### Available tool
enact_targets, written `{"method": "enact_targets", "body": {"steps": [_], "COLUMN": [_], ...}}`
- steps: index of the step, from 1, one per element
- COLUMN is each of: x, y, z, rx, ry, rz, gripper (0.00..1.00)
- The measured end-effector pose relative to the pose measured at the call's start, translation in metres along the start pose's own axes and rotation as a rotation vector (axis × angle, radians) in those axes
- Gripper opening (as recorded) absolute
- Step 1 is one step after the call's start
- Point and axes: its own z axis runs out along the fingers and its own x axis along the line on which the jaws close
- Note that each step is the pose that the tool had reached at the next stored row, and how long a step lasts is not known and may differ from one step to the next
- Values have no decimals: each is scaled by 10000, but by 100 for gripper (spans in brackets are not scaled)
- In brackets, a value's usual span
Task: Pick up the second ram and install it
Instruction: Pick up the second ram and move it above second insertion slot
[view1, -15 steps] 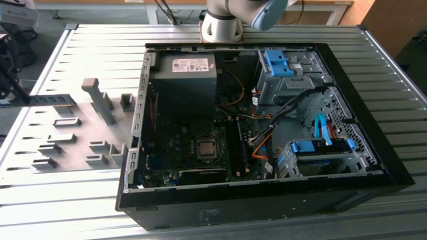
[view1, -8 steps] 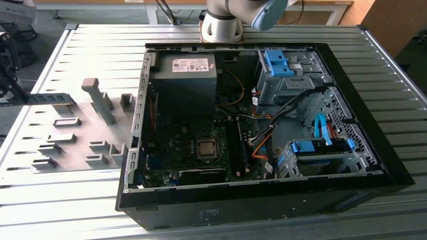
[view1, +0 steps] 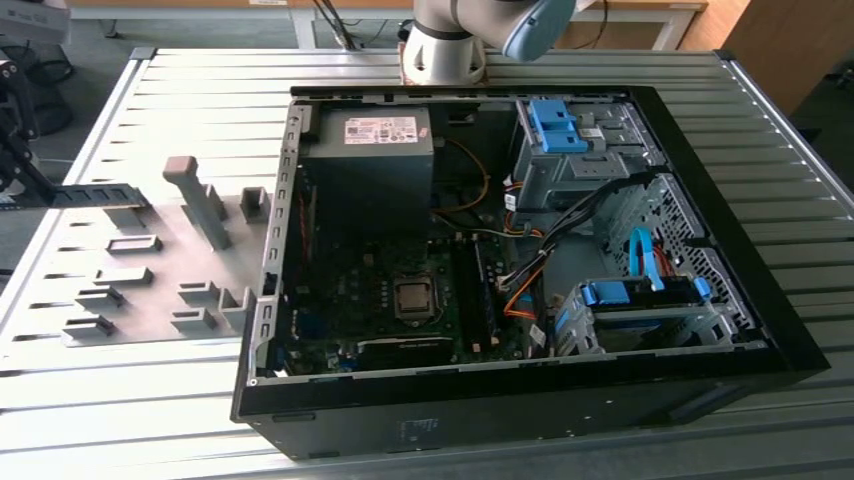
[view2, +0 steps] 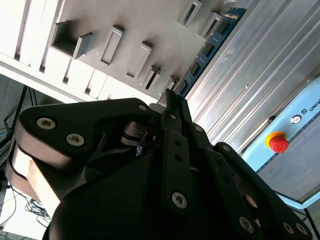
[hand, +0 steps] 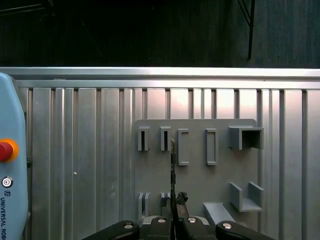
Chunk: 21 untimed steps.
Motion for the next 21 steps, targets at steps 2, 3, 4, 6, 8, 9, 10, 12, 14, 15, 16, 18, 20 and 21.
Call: {"method": "enact_targets", "body": {"steps": [2, 3, 4, 6, 8, 9, 10, 12, 14, 15, 16, 18, 20, 21], "x": [0, 0, 0, 0, 0, 0, 0, 0, 0, 0, 0, -1, -1, -1], "y": [0, 0, 0, 0, 0, 0, 0, 0, 0, -1, -1, -1, 0, 0], "z": [-9, -13, -18, -31, -46, -50, -55, -65, -72, -77, -81, -89, -97, -101], "rx": [-1, -1, -2, -1, -1, 0, 0, -1, 0, -1, -1, -1, -1, -1], "ry": [1, 1, 2, 1, 1, 0, 0, 1, 0, 1, 1, 1, 1, 1], "rz": [-1, 0, -1, 0, 0, -1, 0, 0, 0, 0, -1, 0, 0, 0], "gripper": [14, 14, 14, 14, 14, 14, 14, 14, 14, 14, 14, 14, 14, 14]}}
